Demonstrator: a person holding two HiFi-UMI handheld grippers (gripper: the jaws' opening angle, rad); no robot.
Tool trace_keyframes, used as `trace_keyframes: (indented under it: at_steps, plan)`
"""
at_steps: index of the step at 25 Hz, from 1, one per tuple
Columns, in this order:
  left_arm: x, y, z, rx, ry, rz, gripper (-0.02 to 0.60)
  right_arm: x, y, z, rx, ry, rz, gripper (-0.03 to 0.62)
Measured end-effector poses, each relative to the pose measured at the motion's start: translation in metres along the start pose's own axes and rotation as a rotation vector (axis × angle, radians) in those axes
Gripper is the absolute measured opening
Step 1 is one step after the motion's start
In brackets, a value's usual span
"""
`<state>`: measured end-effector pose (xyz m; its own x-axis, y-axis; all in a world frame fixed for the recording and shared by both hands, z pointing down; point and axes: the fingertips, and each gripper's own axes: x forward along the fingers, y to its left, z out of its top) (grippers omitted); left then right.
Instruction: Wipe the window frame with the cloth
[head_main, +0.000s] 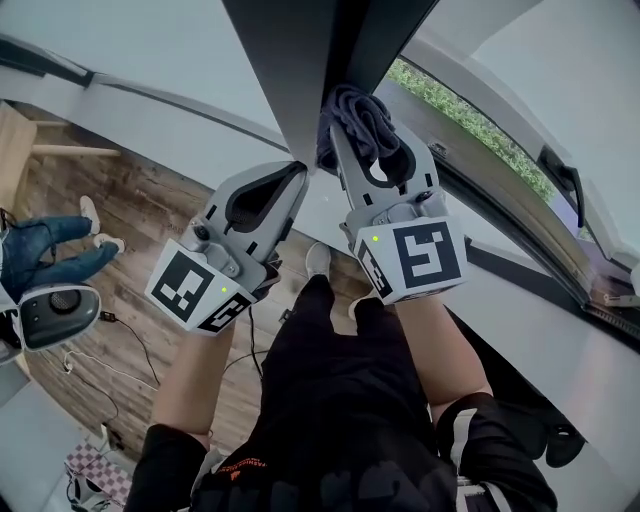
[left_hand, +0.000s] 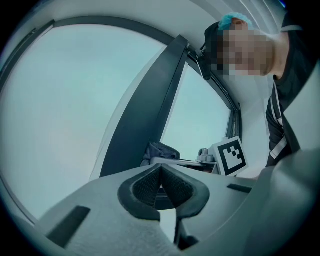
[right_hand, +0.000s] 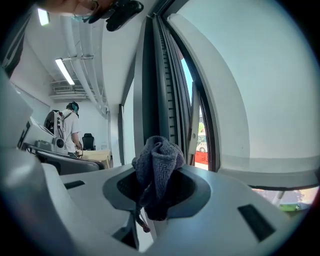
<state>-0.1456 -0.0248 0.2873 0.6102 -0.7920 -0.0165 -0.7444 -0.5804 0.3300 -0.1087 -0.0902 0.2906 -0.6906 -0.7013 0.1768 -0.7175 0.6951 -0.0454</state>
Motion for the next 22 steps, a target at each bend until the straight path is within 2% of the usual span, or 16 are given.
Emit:
trace_keyframes:
  at_steps: [9,22]
  plan:
    - [-0.011,0.002,-0.03,-0.028,0.026,-0.004,0.02,0.006,-0.001,-0.042,0.074,0.032,-0.047,0.11]
    - [-0.008,0.011,-0.058,-0.063,0.051,0.001,0.02,0.014,-0.004,-0.083,0.167,0.072,-0.06,0.11]
